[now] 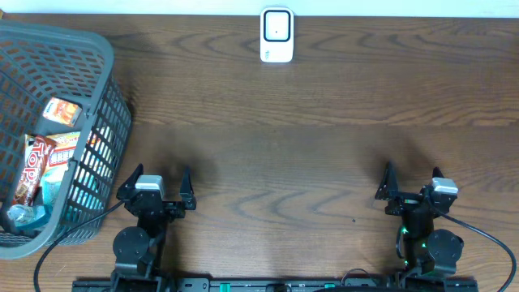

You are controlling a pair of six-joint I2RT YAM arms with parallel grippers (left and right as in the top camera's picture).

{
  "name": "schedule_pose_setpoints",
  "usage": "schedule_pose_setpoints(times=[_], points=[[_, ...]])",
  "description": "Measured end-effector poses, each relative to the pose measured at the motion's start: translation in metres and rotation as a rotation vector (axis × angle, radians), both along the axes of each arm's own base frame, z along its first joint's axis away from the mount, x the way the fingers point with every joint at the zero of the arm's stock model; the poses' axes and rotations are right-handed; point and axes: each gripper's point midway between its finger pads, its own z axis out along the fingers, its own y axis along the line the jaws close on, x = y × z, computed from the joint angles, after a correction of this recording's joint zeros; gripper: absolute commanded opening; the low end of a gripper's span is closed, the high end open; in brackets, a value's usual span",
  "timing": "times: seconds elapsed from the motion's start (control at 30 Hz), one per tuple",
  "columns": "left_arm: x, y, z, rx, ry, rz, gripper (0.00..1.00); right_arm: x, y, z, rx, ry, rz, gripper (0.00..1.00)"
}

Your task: Scan the item barcode

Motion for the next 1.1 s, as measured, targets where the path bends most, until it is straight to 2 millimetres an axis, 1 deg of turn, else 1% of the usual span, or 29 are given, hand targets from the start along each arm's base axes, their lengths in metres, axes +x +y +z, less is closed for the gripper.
schedule_pose_setpoints(times=[0.17,0.27,0.4,0.5,0.53,0.6,0.7,0.8,0.97,1.03,1.1], points=[[-0.003,-0.018,0.002,-0.015,-0.001,-0.104,0.98,0.000,0.000,0.000,0.000,0.000,0.000,0.99],[-0.007,-0.027,0.004,-0.020,0.030,-0.162,0.98,0.000,0.000,0.000,0.000,0.000,0.000,0.99],[-0.007,-0.036,0.021,-0.010,0.051,-0.216,0.98,0.000,0.000,0.000,0.000,0.000,0.000,0.99],[-0.003,-0.042,0.040,-0.003,0.069,-0.246,0.98,0.000,0.000,0.000,0.000,0.001,0.000,0.99],[-0.001,-0.043,0.048,-0.005,0.075,-0.253,0.98,0.000,0.000,0.000,0.000,0.001,0.000,0.99],[0.006,-0.045,0.075,-0.009,0.066,-0.262,0.98,0.000,0.000,0.000,0.000,0.001,0.000,0.99],[0.017,-0.047,0.120,-0.045,0.047,-0.261,0.98,0.000,0.000,0.000,0.000,0.001,0.000,0.99],[0.026,-0.046,0.161,-0.102,0.081,-0.240,0.98,0.000,0.000,0.000,0.000,0.001,0.000,0.99],[0.029,-0.046,0.222,-0.136,0.140,-0.226,0.98,0.000,0.000,0.000,0.000,0.000,0.000,0.99],[0.023,-0.045,0.238,-0.137,0.155,-0.227,0.98,0.000,0.000,0.000,0.000,0.001,0.000,0.99],[0.019,-0.045,0.241,-0.143,0.169,-0.225,0.98,0.000,0.000,0.000,0.000,0.001,0.000,0.99]])
